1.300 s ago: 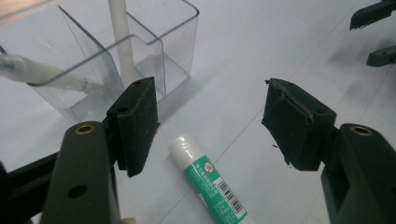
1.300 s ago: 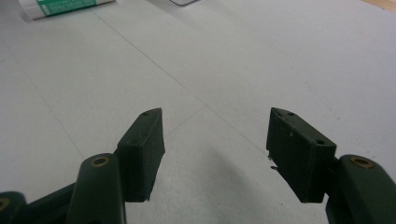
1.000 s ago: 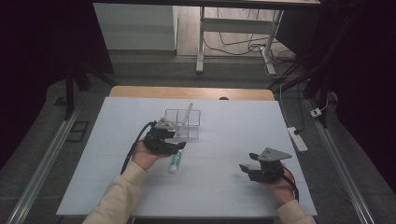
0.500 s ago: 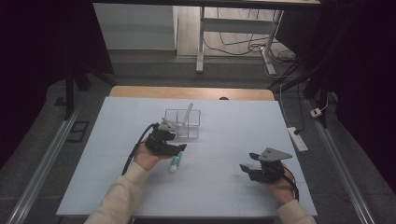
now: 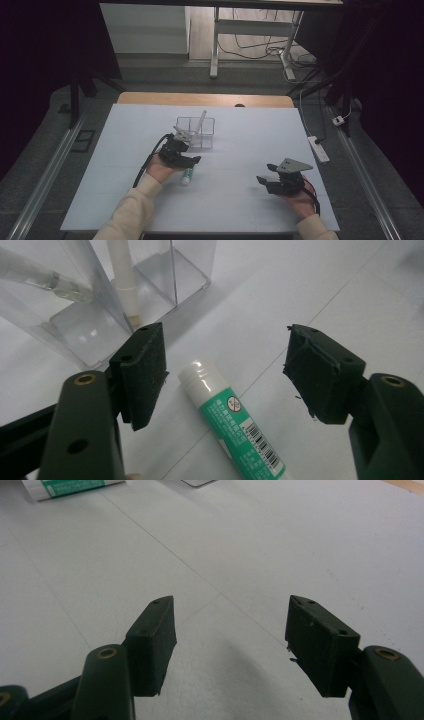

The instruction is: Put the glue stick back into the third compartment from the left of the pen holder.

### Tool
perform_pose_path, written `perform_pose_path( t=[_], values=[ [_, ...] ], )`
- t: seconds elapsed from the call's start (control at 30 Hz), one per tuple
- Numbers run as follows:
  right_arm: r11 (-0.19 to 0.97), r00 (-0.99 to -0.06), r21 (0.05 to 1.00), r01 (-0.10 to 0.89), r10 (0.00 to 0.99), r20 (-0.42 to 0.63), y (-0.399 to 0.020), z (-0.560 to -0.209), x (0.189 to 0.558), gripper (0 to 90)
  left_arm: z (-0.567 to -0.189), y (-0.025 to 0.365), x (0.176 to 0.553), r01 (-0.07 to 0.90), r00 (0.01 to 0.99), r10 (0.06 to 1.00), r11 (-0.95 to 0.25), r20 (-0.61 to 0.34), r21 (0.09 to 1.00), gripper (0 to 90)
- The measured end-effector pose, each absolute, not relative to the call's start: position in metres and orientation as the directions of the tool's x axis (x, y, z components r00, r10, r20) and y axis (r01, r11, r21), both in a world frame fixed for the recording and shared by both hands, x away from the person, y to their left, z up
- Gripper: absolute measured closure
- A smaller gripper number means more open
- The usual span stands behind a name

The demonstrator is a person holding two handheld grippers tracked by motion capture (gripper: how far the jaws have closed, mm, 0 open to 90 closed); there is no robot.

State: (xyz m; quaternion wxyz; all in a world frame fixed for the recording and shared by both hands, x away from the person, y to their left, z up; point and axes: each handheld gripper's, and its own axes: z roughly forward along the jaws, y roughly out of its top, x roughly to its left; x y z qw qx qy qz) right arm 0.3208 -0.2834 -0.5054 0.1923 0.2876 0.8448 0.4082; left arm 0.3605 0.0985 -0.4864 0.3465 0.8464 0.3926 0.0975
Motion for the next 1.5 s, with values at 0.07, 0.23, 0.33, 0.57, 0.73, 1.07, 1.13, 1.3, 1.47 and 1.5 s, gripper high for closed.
perform_pose_path(
  t=[0.07, 0.23, 0.33, 0.57, 0.73, 1.07, 1.13, 1.3, 1.47, 1.5],
  values=[
    [0.502, -0.760, 0.800, 0.329, 0.643, -0.091, -0.283, -0.505, 0.321, 36.7, -0.488, 0.098, 0.362, 0.602, 0.670, 0.734, -0.450, -0.110, 0.660, 32.5],
    [0.503, -0.761, 0.799, 0.329, 0.642, -0.091, -0.284, -0.506, 0.321, 36.7, -0.492, 0.095, 0.365, 0.616, 0.659, 0.744, -0.446, -0.113, 0.649, 31.9],
    [0.505, -0.761, 0.797, 0.330, 0.642, -0.092, -0.283, -0.506, 0.321, 36.7, -0.495, 0.093, 0.368, 0.620, 0.658, 0.744, -0.450, -0.114, 0.643, 31.8],
    [0.508, -0.761, 0.794, 0.334, 0.643, -0.091, -0.283, -0.507, 0.321, 36.7, -0.501, 0.092, 0.373, 0.641, 0.642, 0.758, -0.446, -0.118, 0.625, 31.5],
    [0.510, -0.759, 0.792, 0.336, 0.644, -0.093, -0.282, -0.506, 0.321, 36.6, -0.506, 0.089, 0.375, 0.650, 0.638, 0.761, -0.452, -0.117, 0.611, 31.5],
    [0.509, -0.761, 0.794, 0.333, 0.642, -0.093, -0.283, -0.506, 0.321, 36.6, -0.516, 0.082, 0.376, 0.674, 0.634, 0.769, -0.494, -0.087, 0.549, 38.1],
    [0.509, -0.760, 0.793, 0.335, 0.643, -0.092, -0.283, -0.506, 0.321, 36.6, -0.518, 0.082, 0.376, 0.680, 0.629, 0.773, -0.492, -0.087, 0.543, 40.2],
    [0.514, -0.762, 0.789, 0.337, 0.641, -0.092, -0.283, -0.507, 0.321, 36.6, -0.521, 0.081, 0.378, 0.694, 0.619, 0.781, -0.493, -0.084, 0.525, 47.1],
    [0.519, -0.761, 0.785, 0.338, 0.642, -0.096, -0.282, -0.507, 0.322, 36.6, -0.521, 0.081, 0.377, 0.696, 0.610, 0.788, -0.488, -0.075, 0.527, 54.2],
    [0.519, -0.759, 0.783, 0.342, 0.644, -0.096, -0.282, -0.507, 0.321, 36.6, -0.521, 0.080, 0.376, 0.695, 0.610, 0.789, -0.490, -0.070, 0.526, 54.6]
  ],
)
